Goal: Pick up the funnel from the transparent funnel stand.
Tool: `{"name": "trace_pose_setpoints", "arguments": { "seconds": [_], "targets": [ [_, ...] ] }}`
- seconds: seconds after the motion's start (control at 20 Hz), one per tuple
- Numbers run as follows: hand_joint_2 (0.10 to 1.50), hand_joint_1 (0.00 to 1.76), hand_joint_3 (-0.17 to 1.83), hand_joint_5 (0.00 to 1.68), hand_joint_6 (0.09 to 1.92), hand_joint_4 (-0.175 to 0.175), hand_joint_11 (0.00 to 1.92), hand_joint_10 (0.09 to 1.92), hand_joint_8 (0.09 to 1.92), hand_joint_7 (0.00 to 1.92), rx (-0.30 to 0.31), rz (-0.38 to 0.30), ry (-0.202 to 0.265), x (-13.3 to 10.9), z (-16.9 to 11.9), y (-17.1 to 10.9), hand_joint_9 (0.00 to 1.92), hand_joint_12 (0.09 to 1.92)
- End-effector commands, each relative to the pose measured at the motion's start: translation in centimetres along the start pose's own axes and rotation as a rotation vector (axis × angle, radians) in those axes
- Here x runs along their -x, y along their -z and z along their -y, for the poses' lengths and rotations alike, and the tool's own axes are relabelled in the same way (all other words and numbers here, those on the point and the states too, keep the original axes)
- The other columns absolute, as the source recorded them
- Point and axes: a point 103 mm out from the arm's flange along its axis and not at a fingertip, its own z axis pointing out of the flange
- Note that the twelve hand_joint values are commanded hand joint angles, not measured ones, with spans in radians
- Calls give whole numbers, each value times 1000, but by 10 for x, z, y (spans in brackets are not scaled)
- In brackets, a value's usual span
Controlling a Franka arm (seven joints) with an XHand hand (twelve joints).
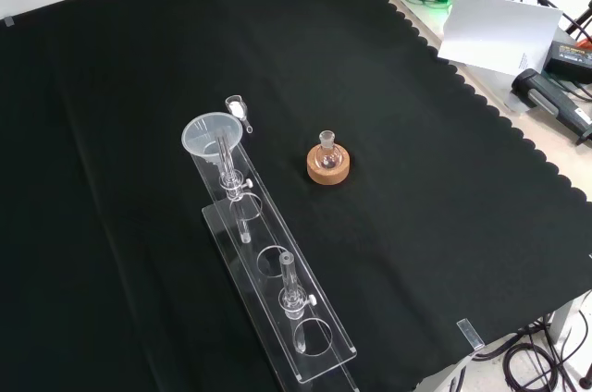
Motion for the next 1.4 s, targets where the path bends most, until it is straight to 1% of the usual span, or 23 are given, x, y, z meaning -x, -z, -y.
{"name": "trace_pose_setpoints", "arguments": {
  "seconds": [0.05, 0.35, 0.5, 0.6, 0.85, 1.25, 1.4],
  "targets": [
    [651, 198, -9, 0, 87, 51, 23, 87, 87, 0, -8, -15, 44, -17, -28, -5, 0, 87],
    [646, 206, -10, 0, 87, 36, 53, 87, 87, 1, -44, -17, 76, -31, -45, -16, 0, 87],
    [639, 213, -1, 0, 87, 31, 9, 87, 87, 18, -53, -27, 92, -39, -52, -21, 0, 346],
    [638, 215, 1, 0, 87, 28, 1, 87, 87, 26, -59, -33, 96, -44, -56, -25, 0, 409],
    [637, 218, 1, 0, 87, 22, 0, 87, 87, 38, -93, -55, 96, -53, -69, -40, 0, 475],
    [638, 223, 1, 0, 87, 15, 0, 87, 87, 44, -139, -69, 122, -70, -85, -60, 7, 495],
    [638, 224, 1, 0, 87, 13, 0, 87, 87, 49, -153, -71, 125, -75, -91, -66, 12, 503]
  ]
}}
